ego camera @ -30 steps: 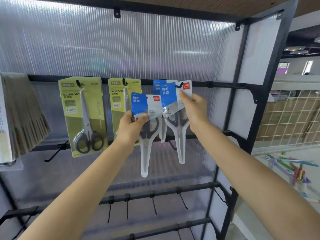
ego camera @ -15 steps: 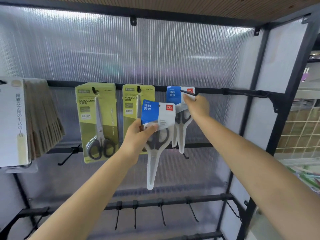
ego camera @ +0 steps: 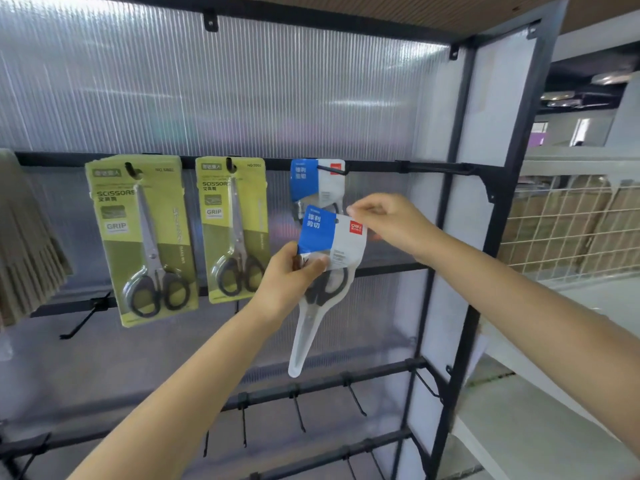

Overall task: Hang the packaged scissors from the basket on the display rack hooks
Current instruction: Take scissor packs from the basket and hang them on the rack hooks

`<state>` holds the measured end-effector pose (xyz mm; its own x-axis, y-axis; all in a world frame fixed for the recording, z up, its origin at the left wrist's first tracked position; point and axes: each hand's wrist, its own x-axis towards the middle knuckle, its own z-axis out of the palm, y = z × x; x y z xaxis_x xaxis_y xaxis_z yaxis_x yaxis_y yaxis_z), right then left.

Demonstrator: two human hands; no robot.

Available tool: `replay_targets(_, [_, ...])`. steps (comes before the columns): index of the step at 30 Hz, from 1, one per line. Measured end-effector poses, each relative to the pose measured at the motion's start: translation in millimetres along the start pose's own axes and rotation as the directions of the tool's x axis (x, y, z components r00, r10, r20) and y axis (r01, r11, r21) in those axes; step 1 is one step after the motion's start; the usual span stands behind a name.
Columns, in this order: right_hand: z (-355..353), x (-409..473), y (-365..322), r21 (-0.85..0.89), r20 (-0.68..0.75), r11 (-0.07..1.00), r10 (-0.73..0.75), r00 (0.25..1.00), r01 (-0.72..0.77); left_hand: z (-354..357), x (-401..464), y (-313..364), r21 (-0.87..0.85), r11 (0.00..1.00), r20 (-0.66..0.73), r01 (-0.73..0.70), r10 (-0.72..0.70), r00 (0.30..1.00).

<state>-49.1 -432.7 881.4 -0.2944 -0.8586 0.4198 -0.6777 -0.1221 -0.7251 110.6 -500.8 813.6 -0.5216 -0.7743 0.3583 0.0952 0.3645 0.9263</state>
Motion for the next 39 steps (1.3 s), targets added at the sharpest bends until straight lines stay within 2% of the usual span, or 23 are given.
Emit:
replay_targets(6, [-14.2,-22.1,-5.3,-0.11,-0.014,0.991,-0.074,0.997,0.072,18.0,-9.7,-3.5,-0.047,0.999,0.017,-0.008,0.009,1.0])
replay_targets(12, [-25.3,-19.7,-22.3,-0.189,-0.029,0.961,-0.208,0.978,0.199,21.1,-15.7,-7.3,-0.248,0.963,0.036,0.103,-0.097,0.995])
replay_targets(17, [-31.4,-7.7,-35.3,-0.197,-0.08,0.95,-0.261,0.962,0.241,19.4,-14.2,7.0,-0.312,0.948,-0.003,0.058,-0.062,0.998])
replay_targets(25, [-37.1,13.1,-50.0,-0.219,-0.149,0.95,-0.258,0.955,0.223,15.9,-5.6,29.0,-0.274,0.962,-0.049,0.003,-0.017,0.999])
replay_targets(32, [-33.4,25.8,-47.2,-0.209,-0.159,0.963,-0.203,0.966,0.168,16.7,2.0,27.6,-0.246,0.969,-0.081,0.013,-0.034,0.996])
replay_targets(36, [-25.4,33.7,-38.5,-0.227,-0.182,0.959,-0.213,0.96,0.17,17.9,11.2,20.3,-0.229,0.972,-0.118,0.063,-0.092,0.989])
replay_targets(39, [-17.4,43.4,-34.6,-0.325,-0.229,0.927,-0.269,0.935,0.188,20.2,31.8,13.3,-0.182,0.978,-0.211,0.101,-0.139,0.968])
